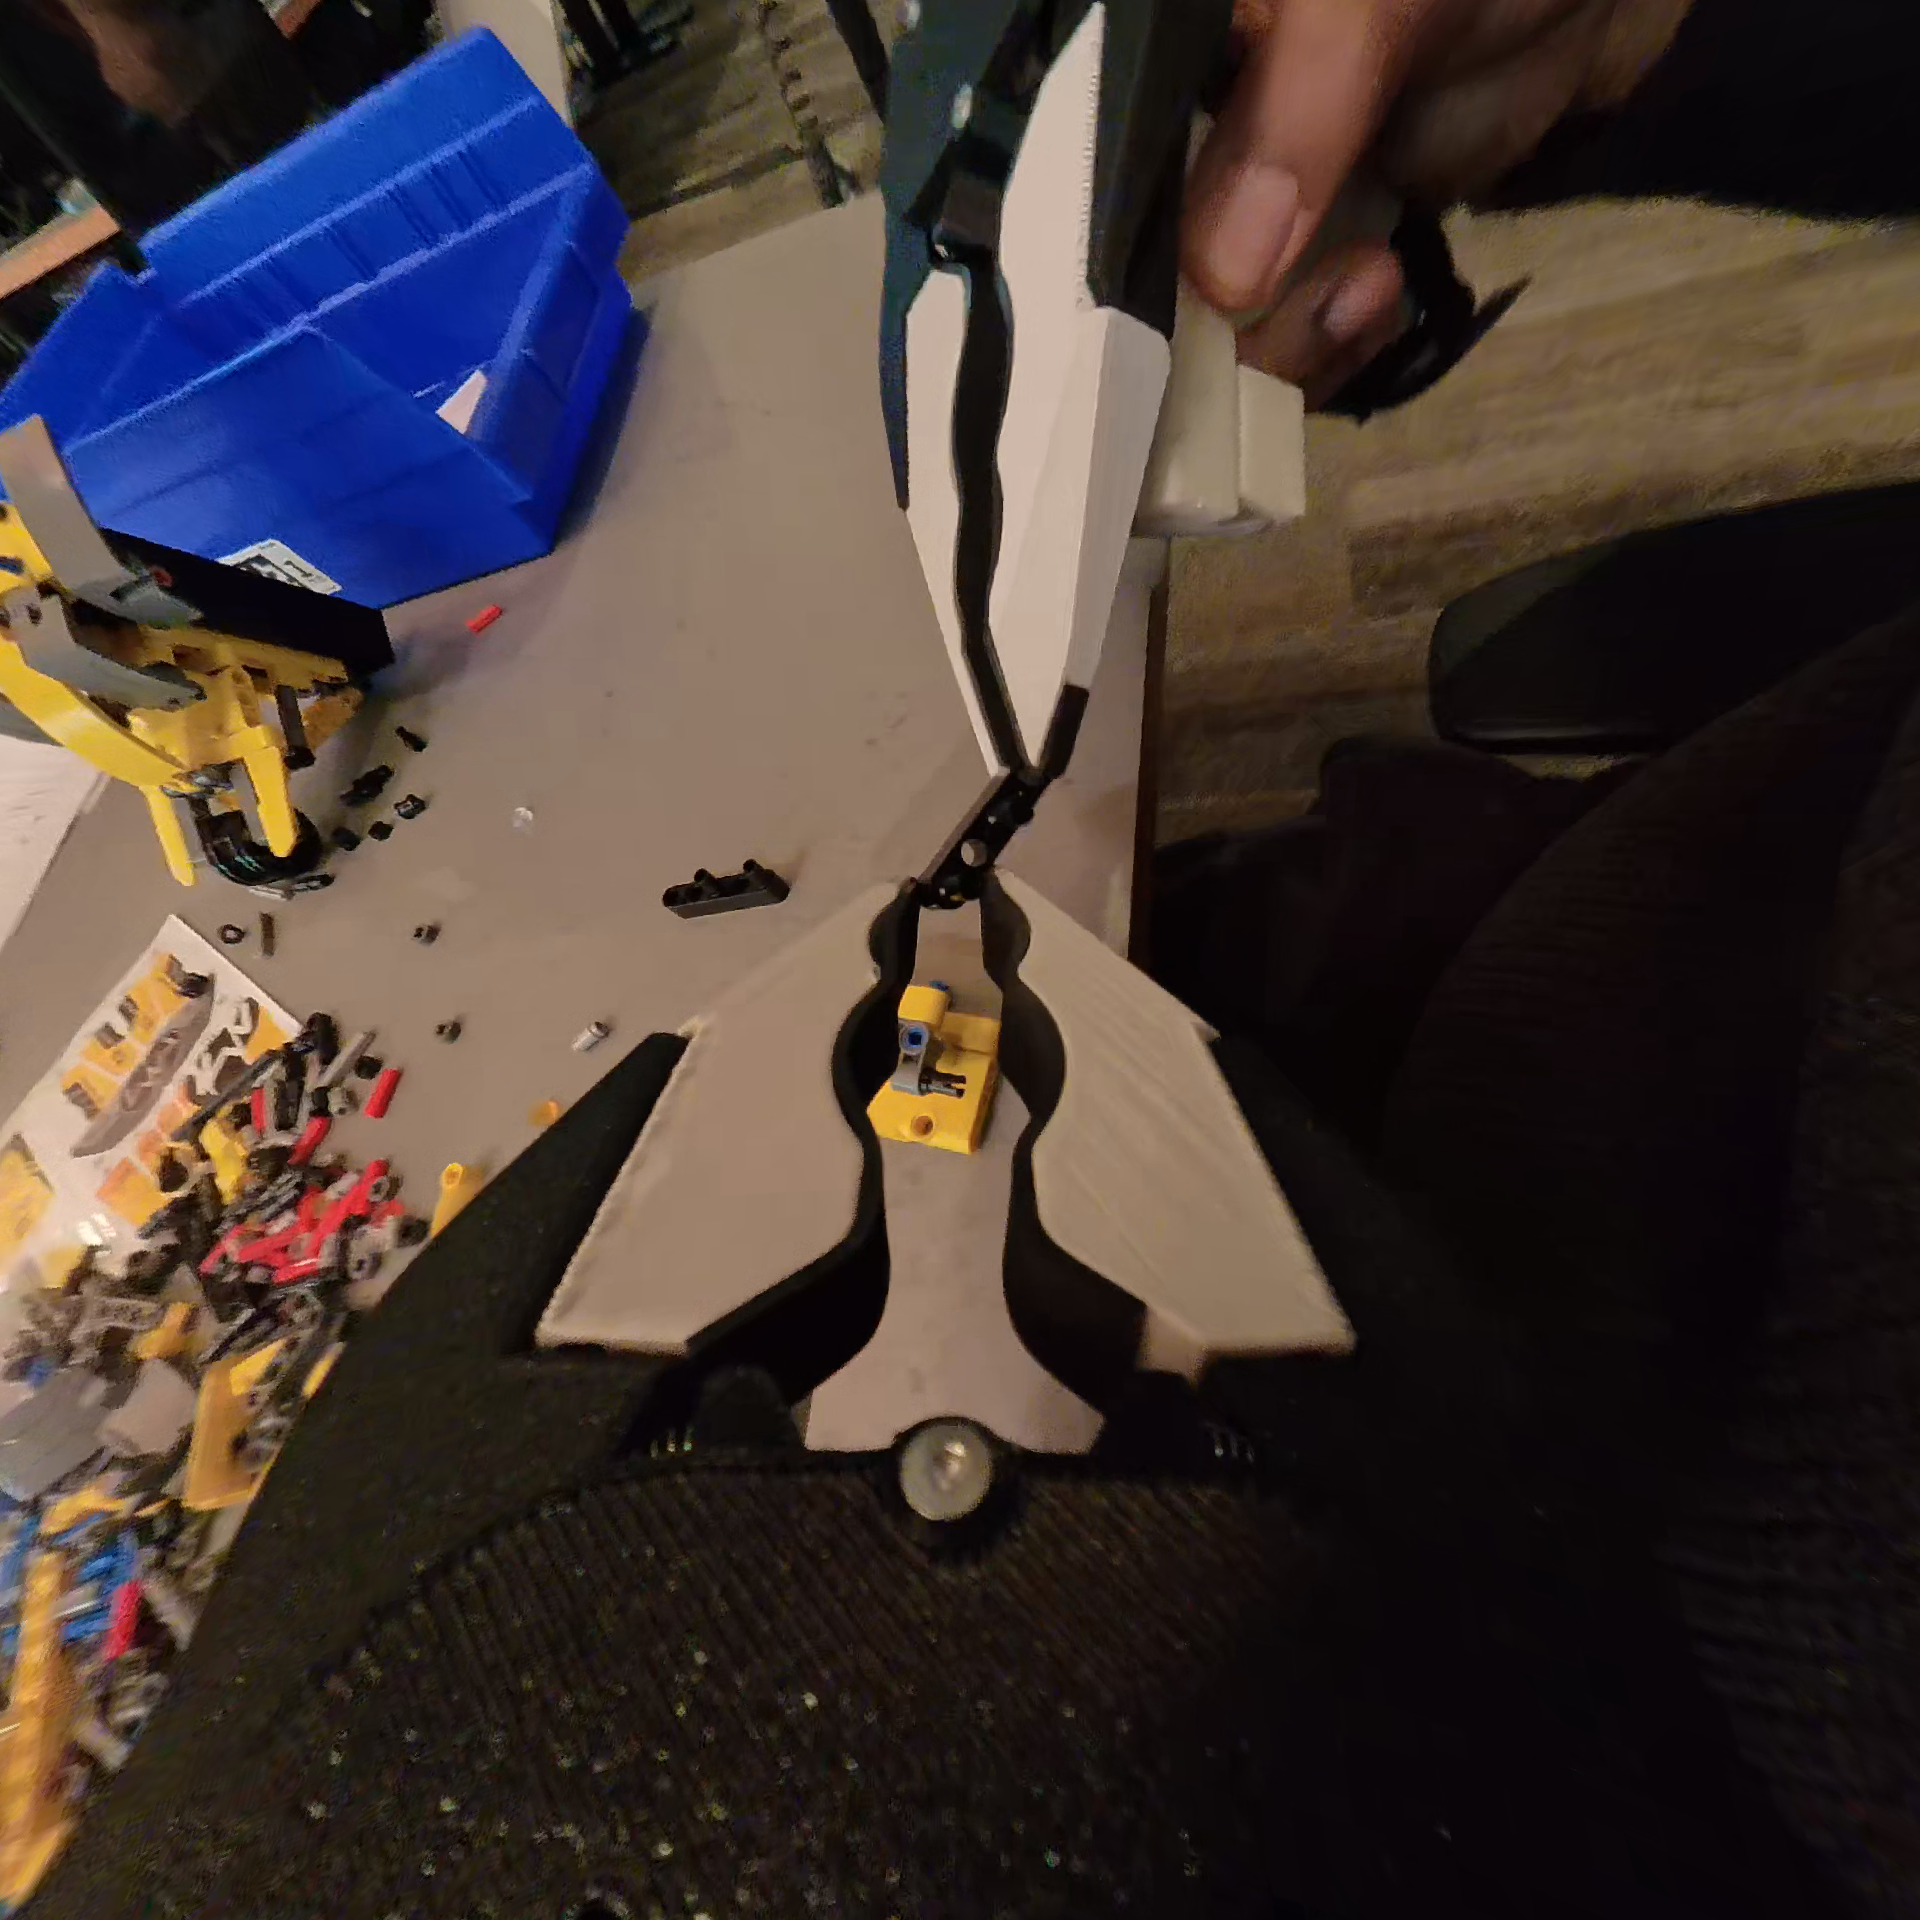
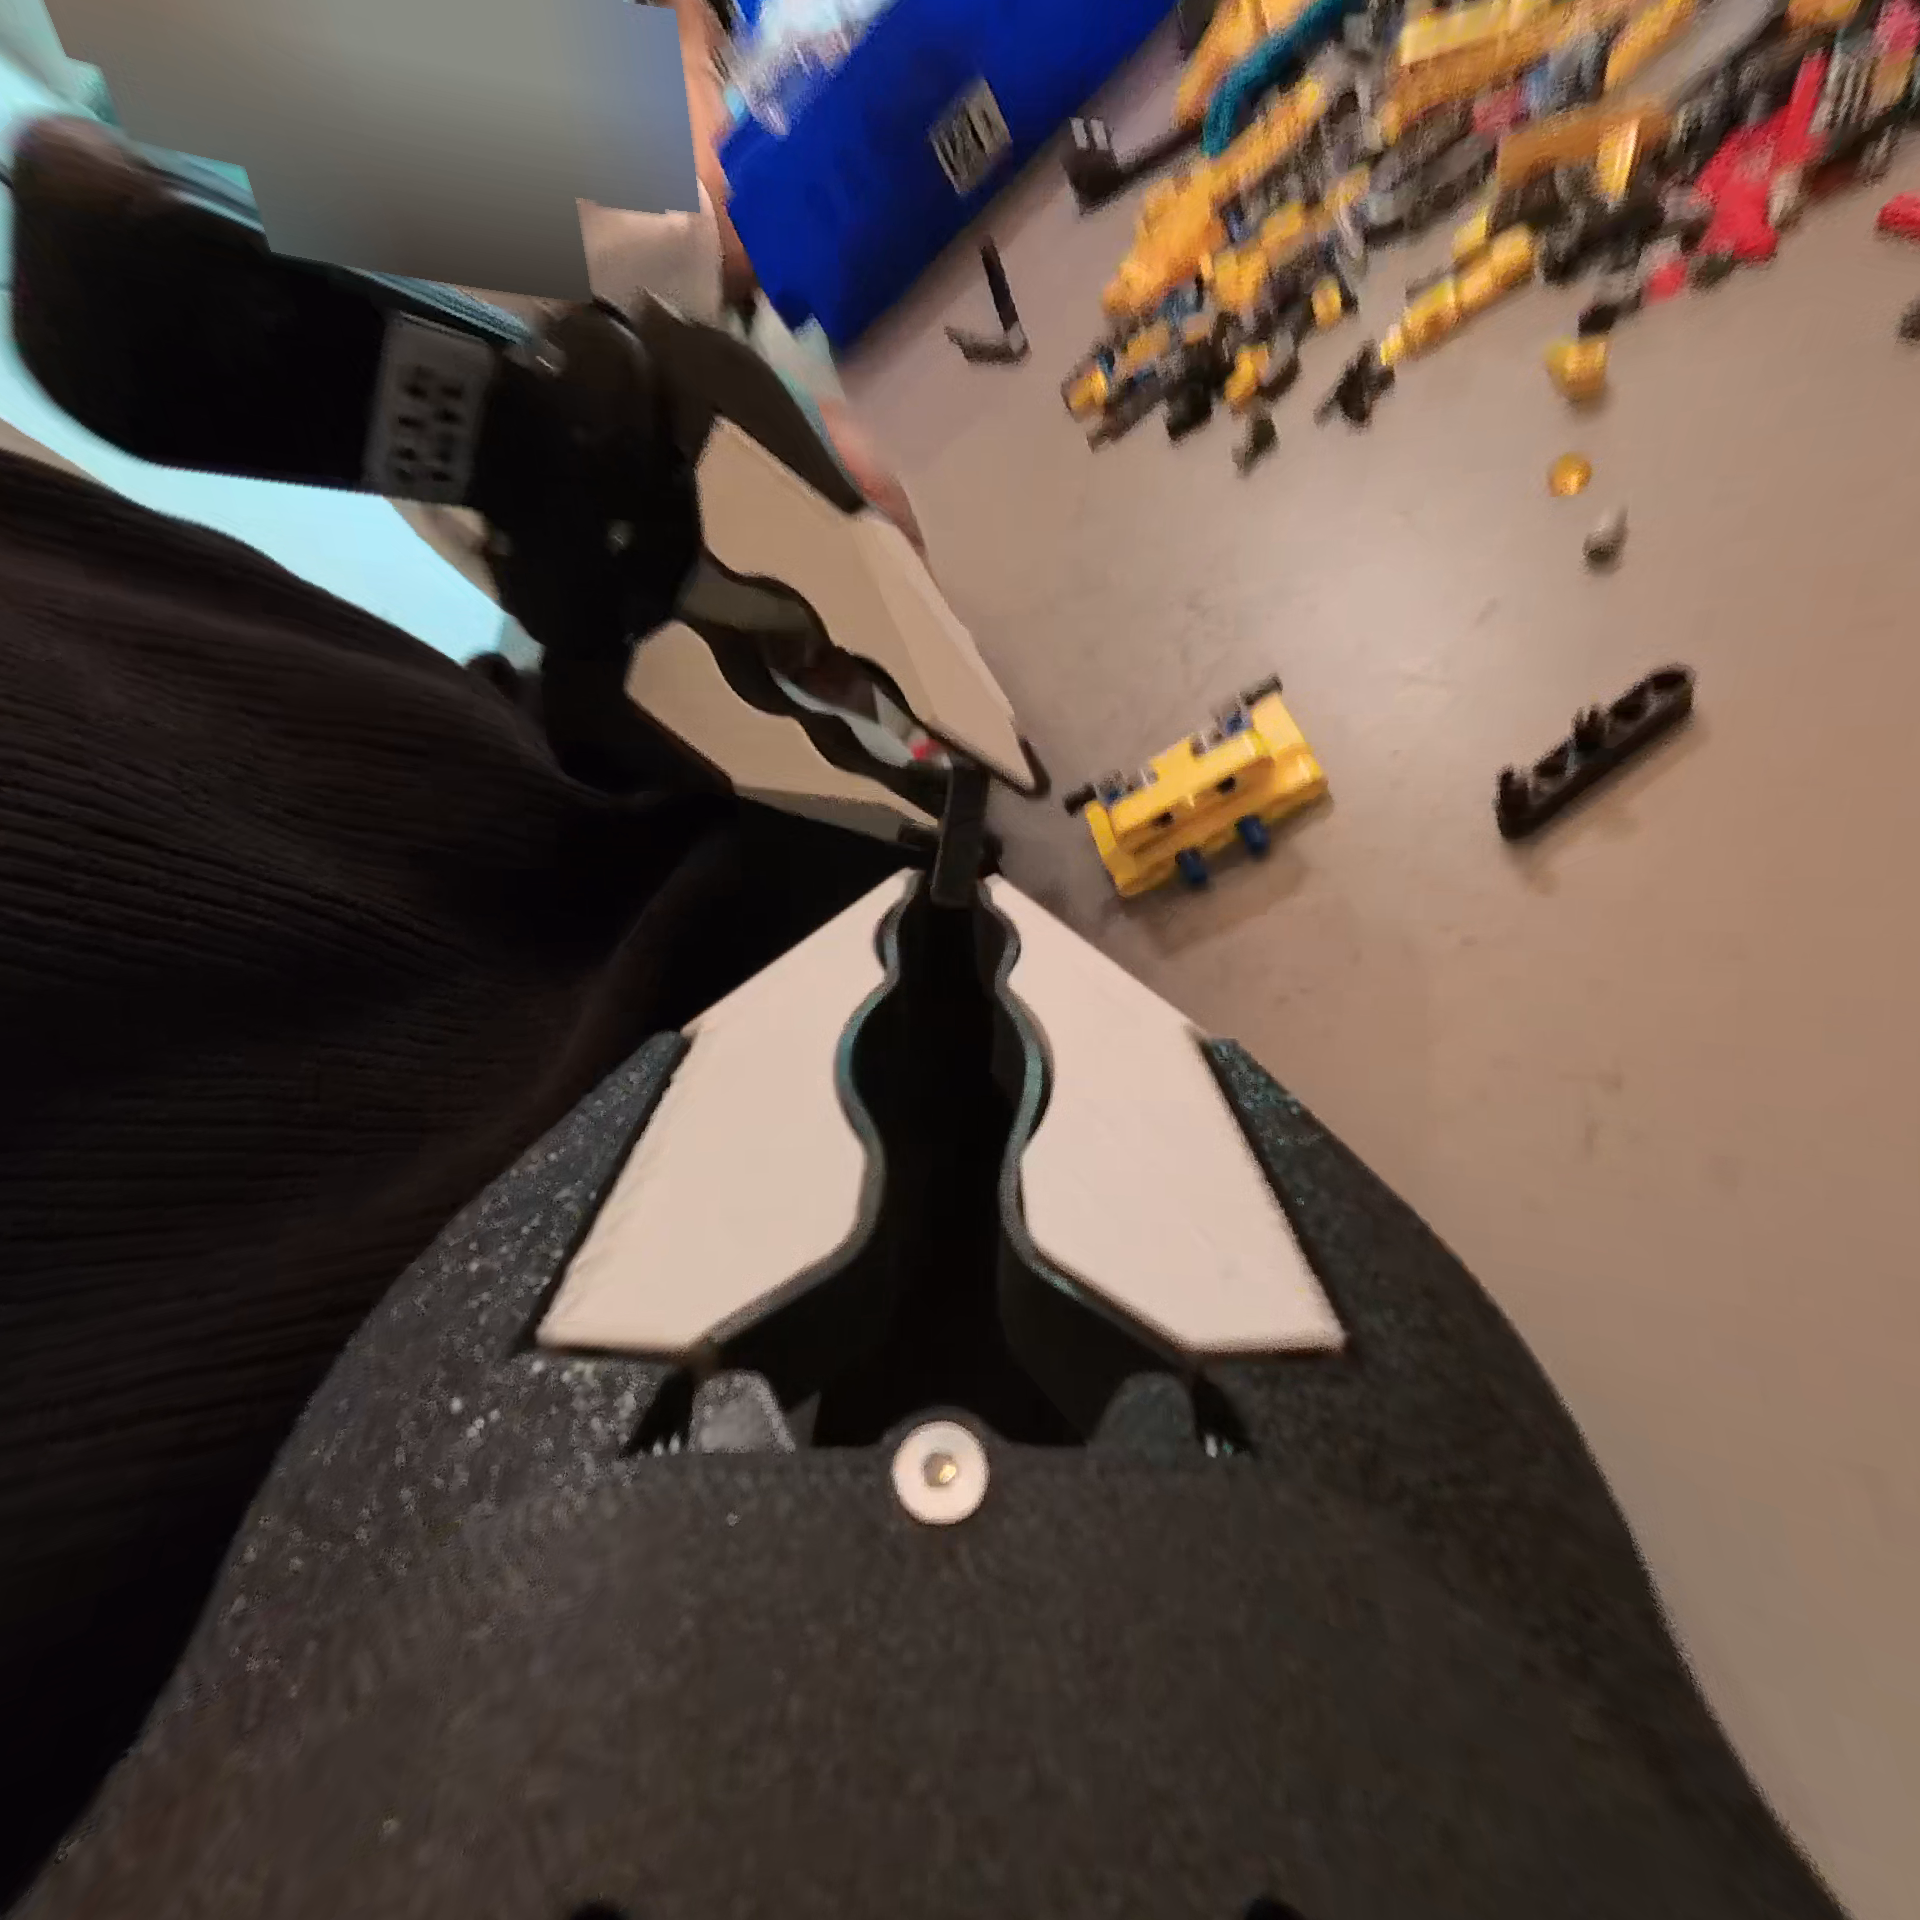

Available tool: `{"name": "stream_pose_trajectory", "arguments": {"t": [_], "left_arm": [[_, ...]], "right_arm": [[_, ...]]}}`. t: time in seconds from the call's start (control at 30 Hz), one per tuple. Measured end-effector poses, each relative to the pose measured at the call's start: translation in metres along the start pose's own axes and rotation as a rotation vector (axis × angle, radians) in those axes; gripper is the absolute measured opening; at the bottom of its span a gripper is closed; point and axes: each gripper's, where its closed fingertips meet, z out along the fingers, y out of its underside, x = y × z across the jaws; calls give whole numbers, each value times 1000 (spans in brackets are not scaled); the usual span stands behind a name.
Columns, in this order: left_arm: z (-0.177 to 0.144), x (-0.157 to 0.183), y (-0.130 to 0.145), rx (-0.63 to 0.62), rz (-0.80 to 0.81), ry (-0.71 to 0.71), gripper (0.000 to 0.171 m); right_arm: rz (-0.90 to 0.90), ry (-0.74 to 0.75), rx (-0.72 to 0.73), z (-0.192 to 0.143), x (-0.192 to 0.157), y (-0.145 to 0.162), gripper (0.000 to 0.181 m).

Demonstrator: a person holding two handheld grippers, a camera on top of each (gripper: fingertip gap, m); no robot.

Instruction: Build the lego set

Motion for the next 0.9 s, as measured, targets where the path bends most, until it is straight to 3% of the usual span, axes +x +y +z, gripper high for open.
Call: {"name": "stream_pose_trajectory", "arguments": {"t": [0.13,0.27,0.37,0.47,0.6,0.73,0.83,0.9], "left_arm": [[-10,2,-19,175,-224,101,4],[-24,1,-39,370,-450,253,4],[-30,2,-44,433,-529,330,4],[-28,6,-43,417,-521,347,4],[-25,14,-40,380,-500,369,4],[-22,17,-34,336,-502,381,3],[-21,8,-27,298,-485,284,43],[-21,1,-17,252,-474,214,54]], "right_arm": [[-135,-83,215,-12,-20,-29,18],[-303,5,248,-10,-22,-30,27],[-338,1,260,-7,-25,-32,26],[-349,-40,275,-5,-31,-35,24],[-344,-89,216,-1,-35,-30,7],[-395,-44,147,1,-31,-25,6],[-431,71,109,-3,-12,-26,6],[-436,200,49,-6,14,-23,6]]}}
